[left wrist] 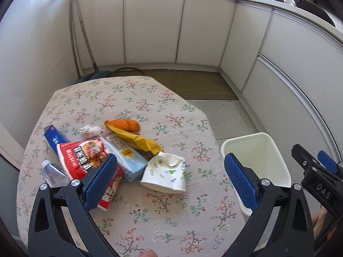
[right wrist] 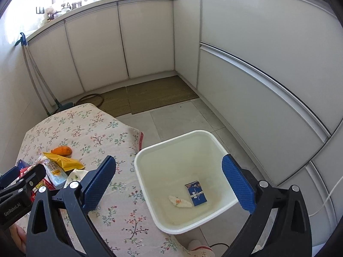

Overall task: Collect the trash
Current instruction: 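Grasp the clear Gatten water bottle with the left tool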

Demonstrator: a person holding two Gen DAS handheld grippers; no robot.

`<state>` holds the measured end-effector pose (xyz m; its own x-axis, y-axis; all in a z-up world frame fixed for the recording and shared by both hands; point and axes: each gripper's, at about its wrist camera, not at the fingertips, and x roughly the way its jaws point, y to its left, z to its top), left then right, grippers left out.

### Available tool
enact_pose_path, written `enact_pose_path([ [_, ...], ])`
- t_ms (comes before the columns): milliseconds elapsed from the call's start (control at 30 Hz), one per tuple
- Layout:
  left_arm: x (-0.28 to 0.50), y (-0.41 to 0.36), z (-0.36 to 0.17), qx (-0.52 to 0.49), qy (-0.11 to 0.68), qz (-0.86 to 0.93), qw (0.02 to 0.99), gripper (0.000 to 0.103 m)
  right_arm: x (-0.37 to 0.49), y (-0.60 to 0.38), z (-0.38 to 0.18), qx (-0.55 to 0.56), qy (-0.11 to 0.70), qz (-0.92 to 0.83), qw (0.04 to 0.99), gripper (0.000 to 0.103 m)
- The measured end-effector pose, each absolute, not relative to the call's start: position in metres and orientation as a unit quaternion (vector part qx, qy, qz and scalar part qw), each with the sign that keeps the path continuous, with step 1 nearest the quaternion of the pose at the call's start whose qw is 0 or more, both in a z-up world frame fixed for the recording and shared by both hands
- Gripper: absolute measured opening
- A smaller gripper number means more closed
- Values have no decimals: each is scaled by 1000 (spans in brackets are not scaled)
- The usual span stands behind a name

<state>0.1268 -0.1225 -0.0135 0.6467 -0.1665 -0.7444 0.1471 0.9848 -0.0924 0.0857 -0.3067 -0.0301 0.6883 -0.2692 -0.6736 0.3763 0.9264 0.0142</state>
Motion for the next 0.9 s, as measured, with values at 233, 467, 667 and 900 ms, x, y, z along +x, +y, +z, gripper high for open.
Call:
enact_pose_path([
  [233, 129, -53, -17, -44, 419, -14, 907, 96, 109, -252, -32, 54, 357, -134, 923, 96],
  [467, 128, 36, -41, -122, 444, 85, 884, 96, 128, -204, -38, 36, 365, -95, 925, 96],
  [667, 127, 104, -78, -211, 492, 137, 834, 96, 144, -165, -46, 18, 373, -64, 926, 96],
  [900, 132, 139, -115, -318, 514, 133, 785, 94, 159, -135, -56, 11, 385, -35, 922, 96],
])
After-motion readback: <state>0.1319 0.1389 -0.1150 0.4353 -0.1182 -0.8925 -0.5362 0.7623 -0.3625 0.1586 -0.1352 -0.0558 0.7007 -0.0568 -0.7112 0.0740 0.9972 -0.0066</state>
